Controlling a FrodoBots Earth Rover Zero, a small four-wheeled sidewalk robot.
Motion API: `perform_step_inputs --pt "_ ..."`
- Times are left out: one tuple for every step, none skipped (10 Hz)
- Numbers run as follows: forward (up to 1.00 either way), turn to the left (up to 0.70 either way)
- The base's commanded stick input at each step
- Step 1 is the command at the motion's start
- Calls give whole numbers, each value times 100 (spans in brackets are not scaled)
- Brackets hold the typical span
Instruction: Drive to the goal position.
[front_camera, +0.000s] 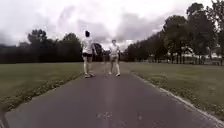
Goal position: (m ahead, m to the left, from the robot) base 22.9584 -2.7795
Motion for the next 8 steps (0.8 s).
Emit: perform_step_inputs --pt "70 0" --pt "70 0" --pt "70 0" --pt "70 0" --pt "70 0" --pt "70 0" --pt "70 0" --pt "70 -2"
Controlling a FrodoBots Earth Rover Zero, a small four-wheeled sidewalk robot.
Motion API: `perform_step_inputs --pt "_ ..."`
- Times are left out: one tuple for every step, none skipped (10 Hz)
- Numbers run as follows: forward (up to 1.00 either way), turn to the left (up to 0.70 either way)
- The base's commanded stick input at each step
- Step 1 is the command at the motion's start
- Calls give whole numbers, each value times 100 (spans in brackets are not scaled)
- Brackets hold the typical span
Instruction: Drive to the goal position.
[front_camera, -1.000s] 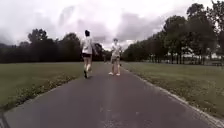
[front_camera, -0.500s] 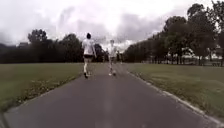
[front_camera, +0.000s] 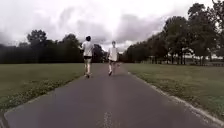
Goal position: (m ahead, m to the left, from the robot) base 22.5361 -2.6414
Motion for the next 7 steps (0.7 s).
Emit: perform_step_inputs --pt "70 -12" --pt "70 -4" --pt "70 0" --pt "70 0" --pt "70 0" --pt "70 0" --pt "70 0"
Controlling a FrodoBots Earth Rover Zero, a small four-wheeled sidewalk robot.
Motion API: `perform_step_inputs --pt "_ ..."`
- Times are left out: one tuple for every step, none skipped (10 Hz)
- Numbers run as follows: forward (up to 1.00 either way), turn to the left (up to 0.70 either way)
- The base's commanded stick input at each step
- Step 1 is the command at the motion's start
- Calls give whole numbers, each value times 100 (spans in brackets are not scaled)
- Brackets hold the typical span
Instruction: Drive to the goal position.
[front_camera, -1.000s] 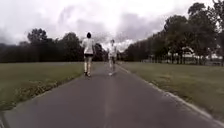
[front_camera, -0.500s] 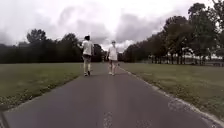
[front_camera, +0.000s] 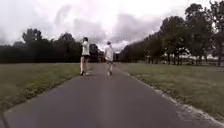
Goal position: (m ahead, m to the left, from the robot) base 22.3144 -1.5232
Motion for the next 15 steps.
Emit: perform_step_inputs --pt "70 0" --pt "70 0" --pt "70 0" --pt "70 0" --pt "70 0" --pt "70 0" --pt "70 0" --pt "70 0" --pt "70 0" --pt "70 0" --pt "70 0" --pt "70 0" --pt "70 0" --pt "70 0" --pt "70 0"
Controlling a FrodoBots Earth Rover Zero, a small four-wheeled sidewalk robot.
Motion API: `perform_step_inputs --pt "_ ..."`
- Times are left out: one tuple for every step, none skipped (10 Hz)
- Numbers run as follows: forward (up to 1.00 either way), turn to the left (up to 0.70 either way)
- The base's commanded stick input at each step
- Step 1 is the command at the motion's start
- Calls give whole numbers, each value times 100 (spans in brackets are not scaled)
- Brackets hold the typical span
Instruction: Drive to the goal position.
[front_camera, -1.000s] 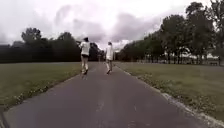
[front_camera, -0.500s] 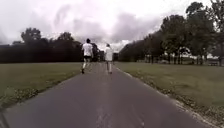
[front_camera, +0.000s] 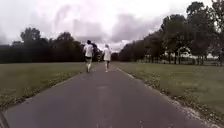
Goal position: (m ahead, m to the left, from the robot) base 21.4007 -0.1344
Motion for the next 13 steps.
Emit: perform_step_inputs --pt "70 0" --pt "70 0" --pt "70 0" --pt "70 0" --pt "70 0" --pt "70 0" --pt "70 0" --pt "70 0" --pt "70 0" --pt "70 0" --pt "70 0" --pt "70 0" --pt "70 0"
